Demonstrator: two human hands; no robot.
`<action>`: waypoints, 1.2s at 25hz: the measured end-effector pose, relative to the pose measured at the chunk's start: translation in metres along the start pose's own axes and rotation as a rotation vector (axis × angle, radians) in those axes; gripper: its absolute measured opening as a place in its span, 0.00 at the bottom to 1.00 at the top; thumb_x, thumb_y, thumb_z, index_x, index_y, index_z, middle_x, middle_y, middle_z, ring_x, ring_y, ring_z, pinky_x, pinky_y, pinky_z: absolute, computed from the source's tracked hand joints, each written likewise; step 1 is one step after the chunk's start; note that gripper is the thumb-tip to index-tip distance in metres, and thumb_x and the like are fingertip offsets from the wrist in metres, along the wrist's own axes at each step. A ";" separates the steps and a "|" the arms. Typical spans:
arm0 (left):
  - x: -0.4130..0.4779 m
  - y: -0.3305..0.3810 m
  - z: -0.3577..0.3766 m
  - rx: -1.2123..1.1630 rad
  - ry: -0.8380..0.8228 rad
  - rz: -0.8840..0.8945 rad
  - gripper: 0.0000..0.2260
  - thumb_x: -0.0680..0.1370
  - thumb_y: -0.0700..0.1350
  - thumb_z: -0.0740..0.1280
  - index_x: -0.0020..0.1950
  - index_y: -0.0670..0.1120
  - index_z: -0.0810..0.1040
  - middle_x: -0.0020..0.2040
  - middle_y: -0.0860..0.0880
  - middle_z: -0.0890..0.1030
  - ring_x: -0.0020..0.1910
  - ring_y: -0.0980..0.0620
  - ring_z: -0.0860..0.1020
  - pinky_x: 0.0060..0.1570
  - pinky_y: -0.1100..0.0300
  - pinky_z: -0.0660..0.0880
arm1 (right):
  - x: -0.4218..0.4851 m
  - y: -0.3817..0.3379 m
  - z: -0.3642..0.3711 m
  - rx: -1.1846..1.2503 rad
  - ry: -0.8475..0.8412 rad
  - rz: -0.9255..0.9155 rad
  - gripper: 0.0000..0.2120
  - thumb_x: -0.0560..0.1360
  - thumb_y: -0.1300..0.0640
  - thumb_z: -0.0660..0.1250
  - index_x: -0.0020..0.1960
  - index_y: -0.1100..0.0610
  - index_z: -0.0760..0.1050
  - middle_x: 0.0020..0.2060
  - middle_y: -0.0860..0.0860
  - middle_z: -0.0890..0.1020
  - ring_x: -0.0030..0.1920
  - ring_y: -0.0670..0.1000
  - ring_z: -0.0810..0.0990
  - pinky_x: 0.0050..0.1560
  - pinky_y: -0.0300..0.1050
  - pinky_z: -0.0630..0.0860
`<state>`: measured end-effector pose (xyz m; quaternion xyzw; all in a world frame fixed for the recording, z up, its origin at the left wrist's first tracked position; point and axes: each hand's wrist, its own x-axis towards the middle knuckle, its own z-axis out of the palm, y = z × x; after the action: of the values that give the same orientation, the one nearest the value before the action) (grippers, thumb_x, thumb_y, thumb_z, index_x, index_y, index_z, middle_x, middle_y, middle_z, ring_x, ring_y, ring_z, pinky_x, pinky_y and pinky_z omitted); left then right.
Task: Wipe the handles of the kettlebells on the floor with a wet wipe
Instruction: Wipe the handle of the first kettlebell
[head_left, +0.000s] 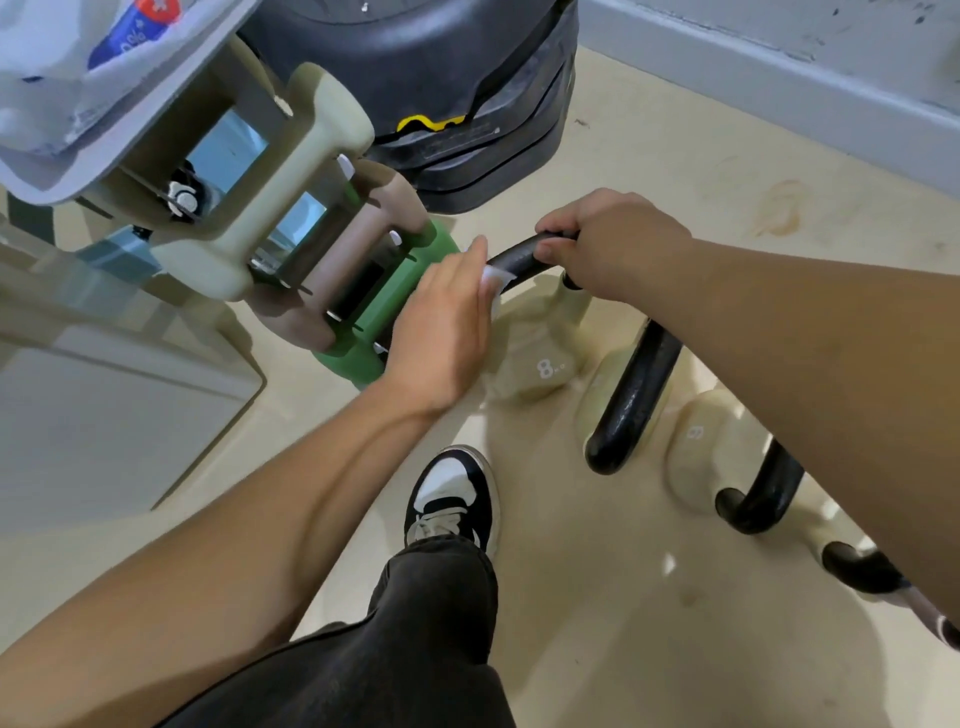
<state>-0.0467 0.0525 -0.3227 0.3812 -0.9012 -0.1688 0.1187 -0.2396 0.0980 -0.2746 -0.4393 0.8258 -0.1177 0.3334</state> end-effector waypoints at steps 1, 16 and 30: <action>-0.019 0.005 0.005 0.018 0.051 0.051 0.21 0.85 0.46 0.55 0.75 0.37 0.66 0.61 0.37 0.76 0.59 0.37 0.74 0.59 0.44 0.74 | 0.001 0.001 0.000 0.020 -0.001 0.014 0.10 0.79 0.42 0.67 0.58 0.39 0.81 0.53 0.48 0.82 0.54 0.54 0.80 0.58 0.48 0.77; -0.007 0.033 0.083 0.232 -0.326 0.090 0.31 0.81 0.49 0.53 0.82 0.36 0.53 0.79 0.37 0.62 0.78 0.37 0.59 0.78 0.45 0.53 | -0.011 0.024 0.003 0.124 0.030 -0.063 0.12 0.75 0.44 0.73 0.59 0.40 0.83 0.55 0.43 0.83 0.58 0.50 0.80 0.65 0.52 0.76; -0.037 0.063 -0.055 -0.382 0.368 0.050 0.09 0.84 0.42 0.61 0.62 0.42 0.77 0.50 0.57 0.78 0.45 0.56 0.78 0.47 0.64 0.75 | -0.020 0.035 -0.001 0.115 -0.028 -0.080 0.14 0.75 0.45 0.73 0.60 0.41 0.84 0.54 0.43 0.84 0.58 0.50 0.79 0.64 0.52 0.77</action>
<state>-0.0431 0.1086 -0.2509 0.3539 -0.8254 -0.2604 0.3546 -0.2548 0.1348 -0.2822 -0.4538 0.7947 -0.1721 0.3646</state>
